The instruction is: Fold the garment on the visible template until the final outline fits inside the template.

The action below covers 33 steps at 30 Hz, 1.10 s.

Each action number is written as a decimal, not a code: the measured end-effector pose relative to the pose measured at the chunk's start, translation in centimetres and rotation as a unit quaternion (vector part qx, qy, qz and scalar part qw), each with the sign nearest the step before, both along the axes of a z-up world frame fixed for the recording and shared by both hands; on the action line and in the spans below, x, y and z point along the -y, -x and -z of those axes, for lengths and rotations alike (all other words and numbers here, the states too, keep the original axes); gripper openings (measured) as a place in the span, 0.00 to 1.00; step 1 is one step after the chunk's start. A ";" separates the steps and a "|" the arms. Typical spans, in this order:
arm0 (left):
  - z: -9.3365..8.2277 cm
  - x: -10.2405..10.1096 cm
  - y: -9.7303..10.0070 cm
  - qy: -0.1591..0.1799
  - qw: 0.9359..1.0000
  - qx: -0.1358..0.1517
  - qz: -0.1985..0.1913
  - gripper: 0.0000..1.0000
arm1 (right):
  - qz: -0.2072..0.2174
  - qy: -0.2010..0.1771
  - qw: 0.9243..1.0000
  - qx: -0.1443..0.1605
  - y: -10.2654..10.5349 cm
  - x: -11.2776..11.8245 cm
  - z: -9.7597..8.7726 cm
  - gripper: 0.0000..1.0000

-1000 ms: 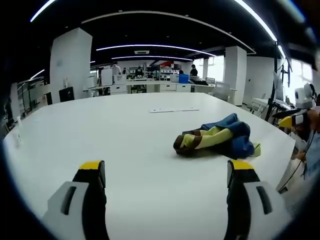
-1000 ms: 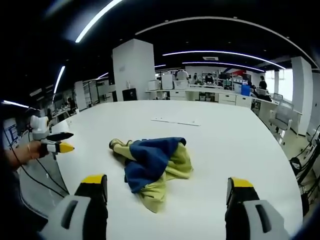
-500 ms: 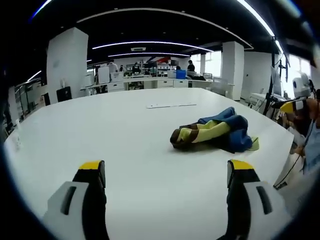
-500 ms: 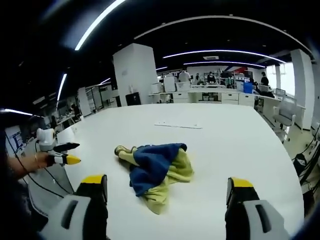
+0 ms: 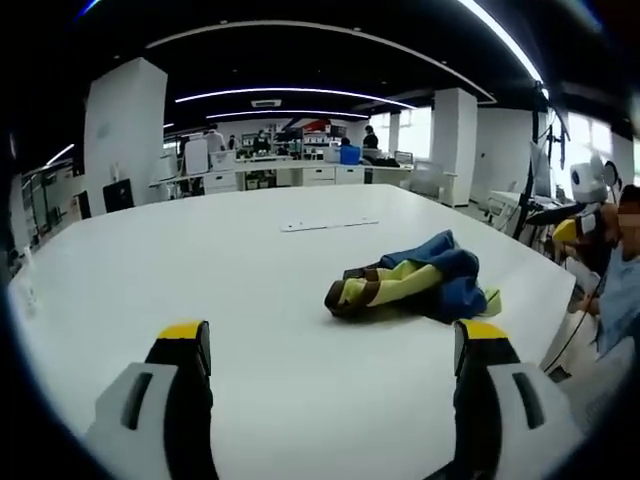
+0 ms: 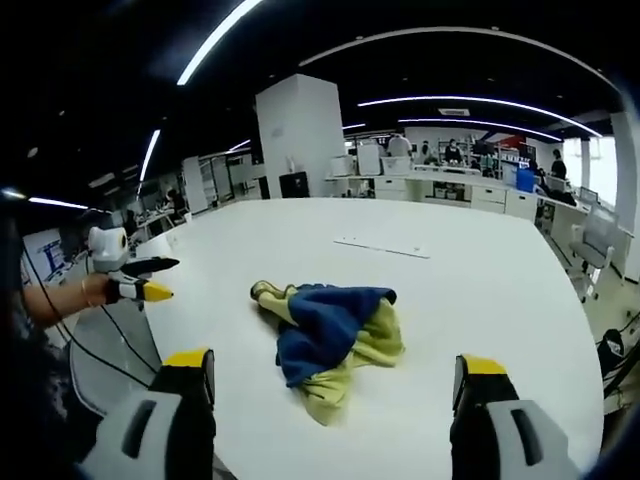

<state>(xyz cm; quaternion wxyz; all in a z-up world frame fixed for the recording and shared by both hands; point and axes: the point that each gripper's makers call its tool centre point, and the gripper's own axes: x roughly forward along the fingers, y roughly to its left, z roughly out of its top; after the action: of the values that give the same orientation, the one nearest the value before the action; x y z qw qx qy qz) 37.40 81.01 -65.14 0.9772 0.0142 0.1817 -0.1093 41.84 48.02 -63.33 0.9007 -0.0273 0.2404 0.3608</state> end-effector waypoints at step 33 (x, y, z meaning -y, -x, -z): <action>-0.5 2.1 -1.4 -0.014 0.999 -0.008 0.046 0.99 | -0.152 0.021 0.988 -0.003 -5.4 -9.7 0.4 0.69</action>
<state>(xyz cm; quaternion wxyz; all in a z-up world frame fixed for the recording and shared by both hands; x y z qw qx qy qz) 38.75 78.94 -64.63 0.9693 0.0356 0.1901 -0.1520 47.23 57.75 -63.71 0.8339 -0.0816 0.2434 0.4886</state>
